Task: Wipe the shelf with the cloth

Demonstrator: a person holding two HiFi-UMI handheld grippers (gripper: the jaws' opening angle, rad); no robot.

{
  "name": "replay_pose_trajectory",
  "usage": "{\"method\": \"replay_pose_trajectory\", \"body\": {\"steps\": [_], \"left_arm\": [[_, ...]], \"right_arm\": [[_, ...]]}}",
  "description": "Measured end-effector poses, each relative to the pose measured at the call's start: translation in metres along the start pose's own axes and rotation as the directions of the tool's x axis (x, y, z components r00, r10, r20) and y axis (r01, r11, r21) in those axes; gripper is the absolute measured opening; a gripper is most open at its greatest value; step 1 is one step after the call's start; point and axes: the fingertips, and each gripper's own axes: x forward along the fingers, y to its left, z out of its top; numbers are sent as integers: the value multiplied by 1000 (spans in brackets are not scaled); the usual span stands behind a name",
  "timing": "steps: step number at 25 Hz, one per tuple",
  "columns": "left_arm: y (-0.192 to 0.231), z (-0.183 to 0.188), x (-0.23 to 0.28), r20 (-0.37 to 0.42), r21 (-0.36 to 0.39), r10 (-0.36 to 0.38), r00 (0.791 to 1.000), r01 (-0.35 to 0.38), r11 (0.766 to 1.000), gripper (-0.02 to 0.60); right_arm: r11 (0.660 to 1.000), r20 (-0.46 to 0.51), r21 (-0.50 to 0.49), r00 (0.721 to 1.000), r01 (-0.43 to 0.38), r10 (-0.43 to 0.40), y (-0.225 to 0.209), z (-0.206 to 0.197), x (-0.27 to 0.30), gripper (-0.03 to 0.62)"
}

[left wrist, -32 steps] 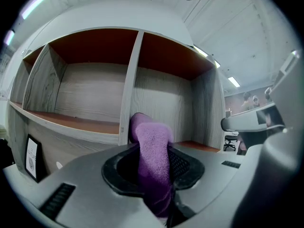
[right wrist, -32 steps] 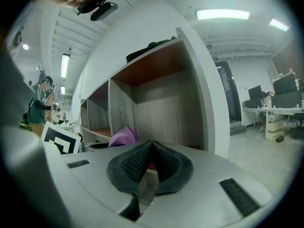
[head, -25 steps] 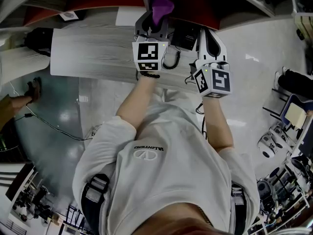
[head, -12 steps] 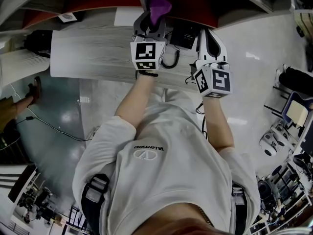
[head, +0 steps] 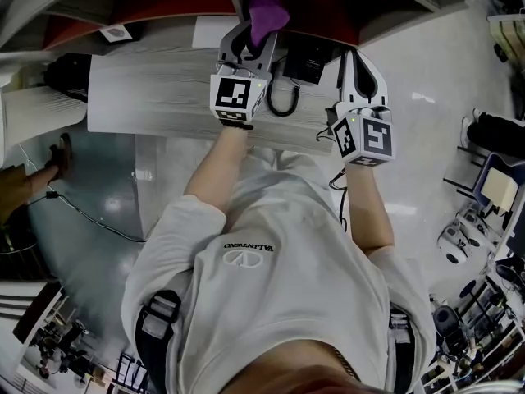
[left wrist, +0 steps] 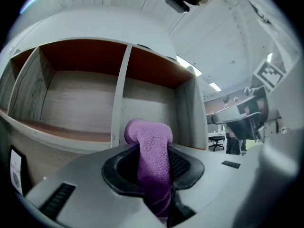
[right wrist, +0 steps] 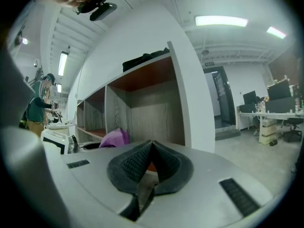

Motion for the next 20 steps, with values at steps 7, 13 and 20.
{"method": "replay_pose_trajectory", "body": {"steps": [7,13,20], "left_arm": [[-3,51,-25,65,44,-30,997,27,999,103],[4,87,-45,123,41,-25,992,20,999,103],[7,121,-63,144,83,-50,988,38,996,103]], "right_arm": [[999,47,-13,998,48,-47,-17,24,-22,0],[996,79,-27,993,85,-82,-35,40,-41,2],[990,112,-38,985,139,-134,-56,57,-62,0]]}}
